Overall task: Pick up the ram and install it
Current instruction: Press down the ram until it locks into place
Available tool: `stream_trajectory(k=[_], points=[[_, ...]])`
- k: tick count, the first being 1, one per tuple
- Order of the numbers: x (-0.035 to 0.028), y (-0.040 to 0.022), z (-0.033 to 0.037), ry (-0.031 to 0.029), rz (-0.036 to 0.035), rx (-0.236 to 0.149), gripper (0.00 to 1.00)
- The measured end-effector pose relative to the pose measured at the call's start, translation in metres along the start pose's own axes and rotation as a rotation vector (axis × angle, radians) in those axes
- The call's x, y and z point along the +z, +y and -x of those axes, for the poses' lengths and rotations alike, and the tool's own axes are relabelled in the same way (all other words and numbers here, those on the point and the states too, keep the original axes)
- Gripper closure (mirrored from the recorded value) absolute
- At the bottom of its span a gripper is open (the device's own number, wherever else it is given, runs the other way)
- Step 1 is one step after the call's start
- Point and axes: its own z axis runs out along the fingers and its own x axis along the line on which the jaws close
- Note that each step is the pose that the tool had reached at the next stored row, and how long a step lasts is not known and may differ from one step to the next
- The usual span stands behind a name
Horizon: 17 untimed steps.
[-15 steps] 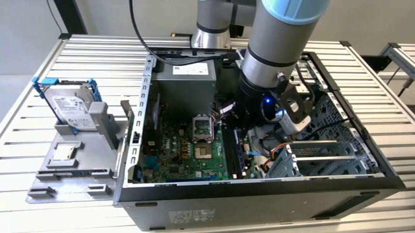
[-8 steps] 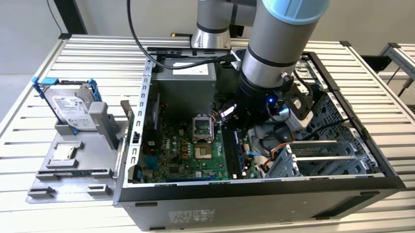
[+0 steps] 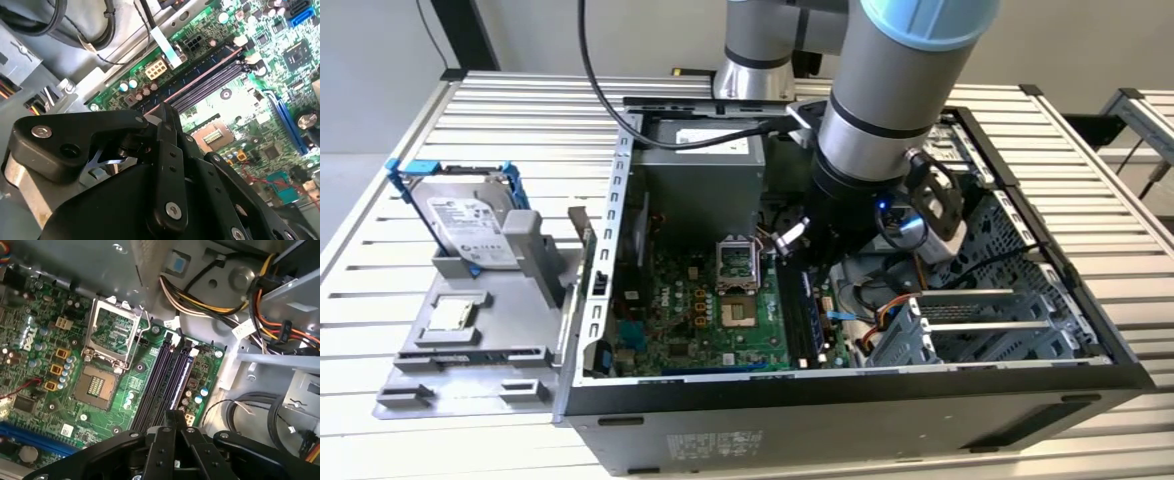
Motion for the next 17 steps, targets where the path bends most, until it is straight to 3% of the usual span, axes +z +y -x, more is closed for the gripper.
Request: stream_trajectory(k=[2, 17], points=[[0.0, 0.0, 0.0, 0.0005, 0.0001, -0.018, 1.0], [0.0, 0.0, 0.0, 0.0007, 0.0002, -0.022, 1.0]])
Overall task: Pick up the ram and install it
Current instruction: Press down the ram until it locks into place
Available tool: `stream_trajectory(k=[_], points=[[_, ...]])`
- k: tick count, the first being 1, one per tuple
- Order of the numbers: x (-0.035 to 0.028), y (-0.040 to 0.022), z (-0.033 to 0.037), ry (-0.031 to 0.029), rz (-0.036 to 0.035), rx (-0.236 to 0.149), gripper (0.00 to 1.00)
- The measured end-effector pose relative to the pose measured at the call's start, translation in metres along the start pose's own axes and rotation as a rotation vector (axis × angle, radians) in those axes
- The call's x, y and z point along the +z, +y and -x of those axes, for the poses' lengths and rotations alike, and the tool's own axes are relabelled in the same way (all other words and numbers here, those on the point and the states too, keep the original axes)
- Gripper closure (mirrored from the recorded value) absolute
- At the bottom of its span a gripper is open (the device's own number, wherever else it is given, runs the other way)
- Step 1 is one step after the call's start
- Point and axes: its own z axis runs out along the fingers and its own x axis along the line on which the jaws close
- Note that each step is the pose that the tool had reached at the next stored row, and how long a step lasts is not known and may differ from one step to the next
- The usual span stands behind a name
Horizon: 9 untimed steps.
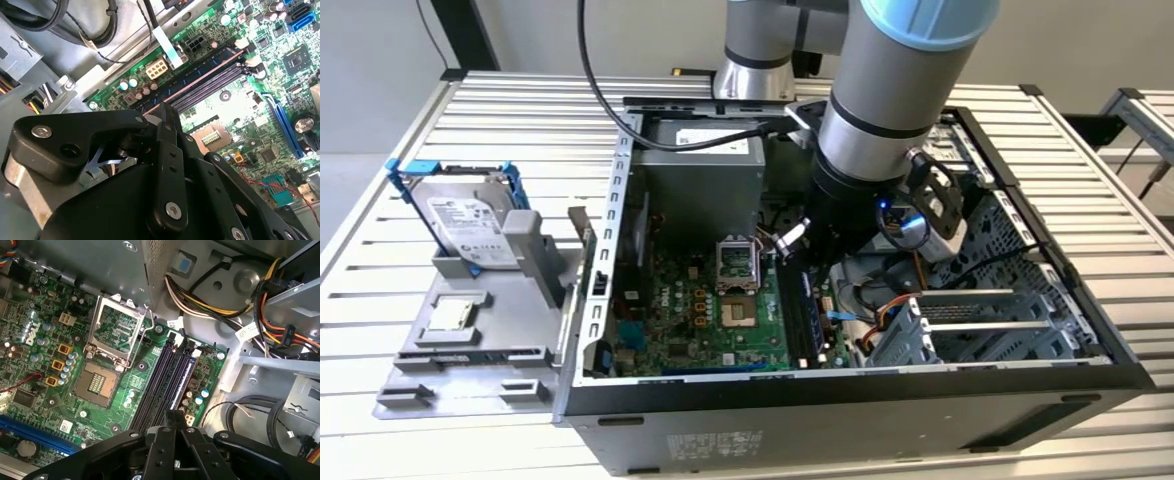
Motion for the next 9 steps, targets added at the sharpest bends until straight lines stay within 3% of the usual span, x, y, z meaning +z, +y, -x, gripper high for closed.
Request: stream_trajectory(k=[9], points=[[0.0, 0.0, 0.0, 0.0052, 0.0011, -0.166, 1.0]])
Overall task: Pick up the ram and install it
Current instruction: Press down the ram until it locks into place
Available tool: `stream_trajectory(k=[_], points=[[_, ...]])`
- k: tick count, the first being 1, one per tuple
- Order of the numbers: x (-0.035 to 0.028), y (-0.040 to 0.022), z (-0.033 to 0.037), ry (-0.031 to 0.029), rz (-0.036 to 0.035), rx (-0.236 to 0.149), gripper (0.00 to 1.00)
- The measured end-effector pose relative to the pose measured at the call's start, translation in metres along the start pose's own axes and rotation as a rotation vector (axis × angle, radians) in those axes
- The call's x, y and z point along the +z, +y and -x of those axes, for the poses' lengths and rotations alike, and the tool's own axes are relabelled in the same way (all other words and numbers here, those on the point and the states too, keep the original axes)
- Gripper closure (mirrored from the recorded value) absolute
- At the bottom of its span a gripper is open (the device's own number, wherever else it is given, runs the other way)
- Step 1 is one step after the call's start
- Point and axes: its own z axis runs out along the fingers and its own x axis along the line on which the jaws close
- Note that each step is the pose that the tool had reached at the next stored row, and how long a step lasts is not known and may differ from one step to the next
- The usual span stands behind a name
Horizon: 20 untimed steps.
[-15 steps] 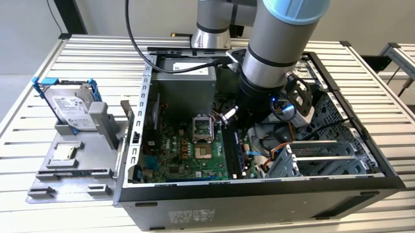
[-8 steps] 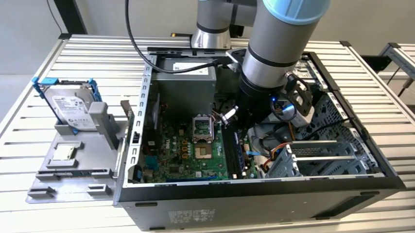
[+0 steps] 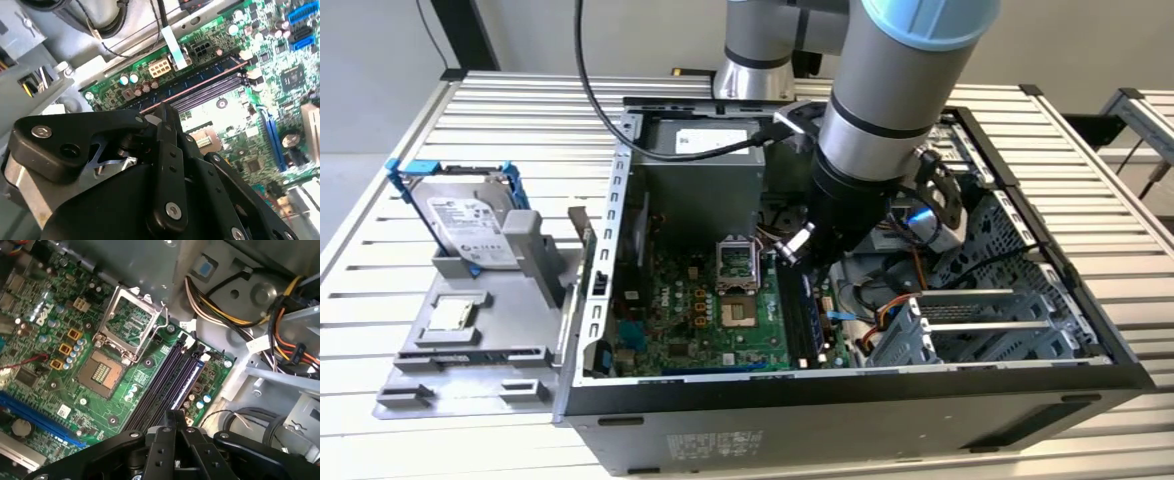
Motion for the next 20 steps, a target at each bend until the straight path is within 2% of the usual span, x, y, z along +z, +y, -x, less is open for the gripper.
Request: stream_trajectory(k=[3, 12, 18, 20], points=[[0.0, 0.0, 0.0, 0.0016, 0.0004, -0.053, 1.0], [0.0002, 0.0, 0.0, 0.005, 0.0011, -0.165, 1.0], [0.0002, 0.0, 0.0, 0.0071, 0.0009, -0.277, 1.0], [0.0002, 0.0, 0.0, 0.0084, 0.001, -0.331, 1.0]])
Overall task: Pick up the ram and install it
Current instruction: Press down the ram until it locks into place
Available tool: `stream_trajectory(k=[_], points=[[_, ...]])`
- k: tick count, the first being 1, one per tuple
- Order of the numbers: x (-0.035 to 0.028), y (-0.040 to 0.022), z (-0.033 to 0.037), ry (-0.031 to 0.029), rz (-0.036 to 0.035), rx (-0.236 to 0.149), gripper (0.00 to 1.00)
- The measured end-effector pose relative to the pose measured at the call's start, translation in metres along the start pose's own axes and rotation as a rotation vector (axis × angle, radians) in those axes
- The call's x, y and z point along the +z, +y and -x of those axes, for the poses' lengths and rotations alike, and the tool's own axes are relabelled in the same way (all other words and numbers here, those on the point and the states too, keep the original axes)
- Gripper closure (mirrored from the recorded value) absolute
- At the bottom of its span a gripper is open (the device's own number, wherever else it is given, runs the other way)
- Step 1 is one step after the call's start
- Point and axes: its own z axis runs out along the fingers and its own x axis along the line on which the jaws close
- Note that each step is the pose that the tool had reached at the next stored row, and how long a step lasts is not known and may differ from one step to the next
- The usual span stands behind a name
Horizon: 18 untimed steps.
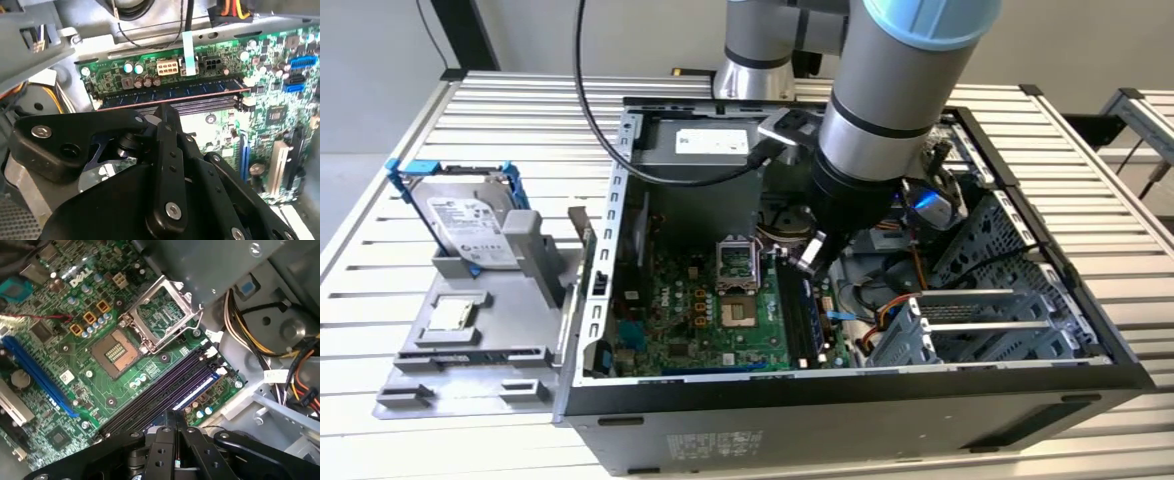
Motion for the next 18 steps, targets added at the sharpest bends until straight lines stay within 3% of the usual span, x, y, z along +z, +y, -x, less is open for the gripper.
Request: stream_trajectory(k=[10, 18], points=[[0.0, 0.0, 0.0, 0.0047, 0.0013, -0.158, 1.0], [0.0003, 0.0, 0.0, 0.0075, 0.0016, -0.262, 1.0]])
